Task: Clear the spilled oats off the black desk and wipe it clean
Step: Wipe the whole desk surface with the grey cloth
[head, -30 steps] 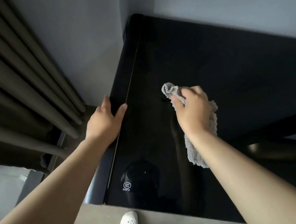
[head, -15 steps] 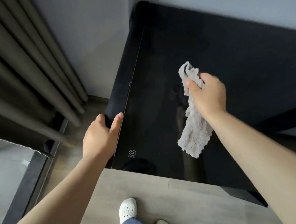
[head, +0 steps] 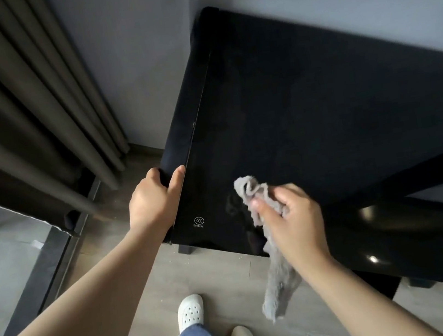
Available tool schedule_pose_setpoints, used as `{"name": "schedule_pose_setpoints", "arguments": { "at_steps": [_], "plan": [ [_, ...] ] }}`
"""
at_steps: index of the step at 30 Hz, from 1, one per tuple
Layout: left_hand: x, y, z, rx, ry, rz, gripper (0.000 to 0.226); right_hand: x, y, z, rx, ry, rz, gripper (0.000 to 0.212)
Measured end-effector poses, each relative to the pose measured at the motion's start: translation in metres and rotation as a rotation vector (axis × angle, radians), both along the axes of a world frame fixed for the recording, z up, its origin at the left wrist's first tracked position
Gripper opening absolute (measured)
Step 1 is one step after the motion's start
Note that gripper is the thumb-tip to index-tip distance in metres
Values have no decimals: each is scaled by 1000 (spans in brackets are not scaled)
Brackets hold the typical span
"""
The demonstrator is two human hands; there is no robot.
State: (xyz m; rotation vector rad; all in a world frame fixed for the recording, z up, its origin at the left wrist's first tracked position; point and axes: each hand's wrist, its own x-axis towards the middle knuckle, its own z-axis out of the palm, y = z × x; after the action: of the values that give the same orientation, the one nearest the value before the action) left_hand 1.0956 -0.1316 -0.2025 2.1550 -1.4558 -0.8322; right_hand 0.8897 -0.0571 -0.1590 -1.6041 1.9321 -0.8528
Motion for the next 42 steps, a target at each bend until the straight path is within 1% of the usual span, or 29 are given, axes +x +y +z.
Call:
{"name": "schedule_pose_setpoints", "arguments": {
  "at_steps": [1,2,5,6,9,11,13,15,18,19,21,22,24,26,28,30,33,35,38,42],
  "plan": [
    [-1,-3,3,-9,10,0,47,-7,-18,3,-34,48,-76,42],
    [-2,-7,5,-21,17,-2,47,-12,-37,3,-39,95,-147,42],
    [-1,-11,6,-39,5,-6,49,-2,-63,-16,-9,248,-285,17],
    [-1,-10,5,-35,-5,-9,49,6,-59,-24,-33,292,-302,17],
    [3,-7,-1,-28,-19,-3,50,29,-22,-39,-132,297,-207,20],
    [6,-6,-3,-14,-27,2,50,41,9,-45,-151,283,-109,19],
    [7,-4,-5,6,-26,-7,51,50,35,-45,-119,239,-49,14],
    [5,-3,-3,11,-19,-12,51,55,50,-37,-48,152,-32,14],
    [4,-3,1,4,-10,-9,51,56,51,-16,67,-92,40,13],
    [5,-2,1,10,-10,-10,51,53,48,-10,74,-154,37,19],
    [6,3,0,37,-17,-14,51,41,34,-1,25,-155,-55,39],
    [5,6,-1,57,-24,-22,51,32,23,3,-1,-133,-119,44],
    [2,12,-2,94,-36,-44,50,15,-4,12,-52,-110,-219,48],
    [0,17,-2,112,-20,-56,50,2,-33,23,-84,-108,-255,46],
    [1,17,0,110,8,-52,50,-4,-60,32,-102,-102,-240,42],
    [6,14,2,109,51,-48,49,-5,-83,37,-118,-110,-237,42],
    [14,12,3,156,136,-40,45,-6,-109,30,-90,-85,-220,42],
    [15,3,7,164,172,-46,43,-9,-125,24,-72,-64,-190,37],
    [6,-44,16,86,140,-50,58,-16,-162,19,-100,-39,-179,23],
    [-7,-117,15,6,101,-66,67,-22,-220,6,-160,0,-180,23]
  ]
}}
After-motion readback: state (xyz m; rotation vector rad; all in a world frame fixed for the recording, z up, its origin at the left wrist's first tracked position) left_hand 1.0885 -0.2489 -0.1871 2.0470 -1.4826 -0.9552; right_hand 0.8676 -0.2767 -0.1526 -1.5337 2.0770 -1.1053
